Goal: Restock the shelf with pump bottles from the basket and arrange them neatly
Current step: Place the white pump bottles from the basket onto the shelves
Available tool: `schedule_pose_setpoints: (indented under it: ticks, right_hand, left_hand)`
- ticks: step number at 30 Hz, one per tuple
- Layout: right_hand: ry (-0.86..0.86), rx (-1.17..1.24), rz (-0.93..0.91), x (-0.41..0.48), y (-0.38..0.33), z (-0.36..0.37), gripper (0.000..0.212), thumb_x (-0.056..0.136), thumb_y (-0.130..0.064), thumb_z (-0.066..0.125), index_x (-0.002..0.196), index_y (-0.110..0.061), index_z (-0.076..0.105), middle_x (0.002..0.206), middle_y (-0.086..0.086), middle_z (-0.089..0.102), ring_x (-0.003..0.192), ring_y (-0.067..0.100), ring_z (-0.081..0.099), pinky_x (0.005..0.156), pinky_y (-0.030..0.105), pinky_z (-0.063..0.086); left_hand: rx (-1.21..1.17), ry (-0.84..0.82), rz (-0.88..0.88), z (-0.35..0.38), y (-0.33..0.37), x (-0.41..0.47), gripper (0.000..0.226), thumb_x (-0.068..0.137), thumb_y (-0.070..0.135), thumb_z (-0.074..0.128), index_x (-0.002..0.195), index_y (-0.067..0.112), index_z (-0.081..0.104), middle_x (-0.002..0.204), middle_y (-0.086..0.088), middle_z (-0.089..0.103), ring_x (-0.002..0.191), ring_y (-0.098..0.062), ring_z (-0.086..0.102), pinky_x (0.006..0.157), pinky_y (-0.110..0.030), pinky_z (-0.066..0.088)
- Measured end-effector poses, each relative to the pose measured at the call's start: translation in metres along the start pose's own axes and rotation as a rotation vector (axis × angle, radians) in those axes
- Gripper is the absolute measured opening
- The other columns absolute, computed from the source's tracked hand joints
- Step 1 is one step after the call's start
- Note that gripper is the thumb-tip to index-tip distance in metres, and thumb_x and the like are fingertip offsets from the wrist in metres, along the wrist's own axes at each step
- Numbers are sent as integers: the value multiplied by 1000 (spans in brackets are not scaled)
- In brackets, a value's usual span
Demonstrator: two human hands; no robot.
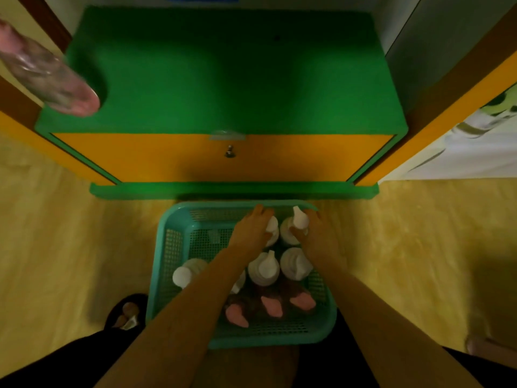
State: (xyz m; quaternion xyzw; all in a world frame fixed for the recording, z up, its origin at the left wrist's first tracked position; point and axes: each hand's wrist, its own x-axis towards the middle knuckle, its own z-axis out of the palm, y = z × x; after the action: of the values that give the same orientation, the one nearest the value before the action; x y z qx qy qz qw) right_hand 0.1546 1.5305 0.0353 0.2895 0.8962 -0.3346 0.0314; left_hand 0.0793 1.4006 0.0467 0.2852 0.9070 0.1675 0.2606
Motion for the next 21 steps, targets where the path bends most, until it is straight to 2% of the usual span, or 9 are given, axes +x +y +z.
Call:
schedule_pose_setpoints:
  ticks: [2,4,6,8,10,13,15,18,21]
  right_hand:
    - [71,52,28,1,8,6,43,82,-61,36,101,-23,45,96,40,61,91,55,59,84,59,45]
    - [37,96,-30,-6,-11,-9,48,89,-56,37,105,-13,52,98,31,64,91,45,62,81,49,48]
    - [-54,25,-64,-16,-28,-23,34,90,-29,54,116,-8,53,118,16,56,107,31,53,89,36,41]
    - [-53,73,-105,-19,-36,-34,31,87,-17,59,115,-5,54,116,14,55,106,27,51,92,33,40]
    - [-22,153,-147,-27,-56,-52,26,86,-16,61,106,-2,56,106,17,60,98,26,54,85,32,43]
    - [-38,235,-209,-44,-85,-87,35,84,-20,63,115,-10,52,107,5,59,96,17,54,68,19,42]
    - [5,298,-295,-62,-114,-123,37,84,-22,64,117,-14,51,104,-4,57,96,12,54,68,14,41]
    - [48,417,-389,-86,-163,-175,34,83,-19,64,114,-15,50,99,-11,58,94,7,55,74,14,46]
    - [70,488,-505,-111,-216,-225,32,84,-14,62,113,-14,51,96,-17,55,89,-1,55,71,4,46]
  left_hand:
    - [4,10,18,2,-2,-3,42,88,11,53,127,9,40,135,-14,37,113,-35,49,88,-44,47]
    - [-5,45,26,-3,-4,-10,41,88,12,53,127,9,40,134,-14,37,113,-35,49,89,-45,47]
    - [-77,106,22,-15,-5,-19,38,87,14,56,123,7,45,129,-15,42,111,-34,50,89,-44,47]
    - [-199,204,19,-31,-2,-33,35,83,14,61,115,5,50,121,-15,49,108,-32,52,84,-36,45]
    - [-344,331,11,-52,4,-51,34,79,13,66,110,6,52,114,-13,54,104,-27,54,78,-28,40]
    - [-575,501,-35,-96,16,-83,39,73,12,72,107,8,55,104,-8,59,97,-21,55,77,-28,42]
    - [-698,586,-38,-136,23,-108,40,68,11,77,102,14,56,97,-1,59,95,-19,57,75,-29,47]
    - [-853,689,11,-200,37,-148,41,61,8,81,89,26,56,91,2,63,93,-22,60,76,-30,53]
    - [-873,777,102,-259,57,-187,42,60,10,81,94,21,58,90,-2,64,87,-19,60,72,-21,52]
